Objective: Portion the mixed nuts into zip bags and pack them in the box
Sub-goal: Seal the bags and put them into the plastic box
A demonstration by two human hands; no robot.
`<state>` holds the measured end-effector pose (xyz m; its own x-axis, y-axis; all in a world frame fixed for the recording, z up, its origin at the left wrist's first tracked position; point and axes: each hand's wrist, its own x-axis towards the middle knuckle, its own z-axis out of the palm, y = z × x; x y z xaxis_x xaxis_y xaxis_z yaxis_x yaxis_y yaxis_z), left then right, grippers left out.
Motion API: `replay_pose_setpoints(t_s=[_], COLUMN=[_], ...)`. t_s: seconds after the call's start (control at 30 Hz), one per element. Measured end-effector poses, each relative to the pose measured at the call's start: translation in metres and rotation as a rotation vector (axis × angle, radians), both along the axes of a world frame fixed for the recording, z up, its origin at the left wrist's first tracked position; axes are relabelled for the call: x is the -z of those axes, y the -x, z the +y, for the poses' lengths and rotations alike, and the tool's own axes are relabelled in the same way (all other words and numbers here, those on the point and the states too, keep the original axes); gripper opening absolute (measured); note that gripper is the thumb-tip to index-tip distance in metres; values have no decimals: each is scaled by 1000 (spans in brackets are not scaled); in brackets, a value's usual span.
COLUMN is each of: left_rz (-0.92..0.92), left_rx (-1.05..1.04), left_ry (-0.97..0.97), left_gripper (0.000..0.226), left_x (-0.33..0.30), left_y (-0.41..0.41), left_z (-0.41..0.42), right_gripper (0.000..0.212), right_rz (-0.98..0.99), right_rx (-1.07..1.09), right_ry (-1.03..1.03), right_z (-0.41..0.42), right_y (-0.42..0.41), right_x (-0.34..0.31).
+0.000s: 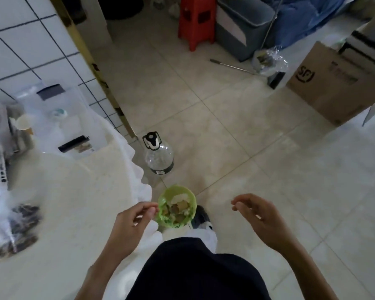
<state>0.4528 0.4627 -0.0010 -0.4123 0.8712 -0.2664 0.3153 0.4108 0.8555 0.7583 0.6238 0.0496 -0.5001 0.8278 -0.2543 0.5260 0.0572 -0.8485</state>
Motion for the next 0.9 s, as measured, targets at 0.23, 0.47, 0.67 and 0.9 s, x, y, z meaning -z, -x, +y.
replay_pose_setpoints(t_s=[0.23, 0.47, 0.67, 0.9], left_rz=[-5, 34, 47, 128], left_rx=[-211, -645, -1026, -1407], left_ry=[-17, -48, -1, 47], left_gripper=[18, 22, 20, 21], left_x=[-16, -22, -21, -34], left_y=[12, 8, 16, 39], left_z=[43, 26, 34, 95], right_gripper=[11, 23, 12, 39], right_rz=[64, 80, -28, -223], right_rx=[-263, -674, -1048, -1196], right_ry=[22, 85, 200, 379], right_z=[131, 207, 231, 237], right_y=[77, 209, 329, 502], right_x=[-11, -21, -2, 22])
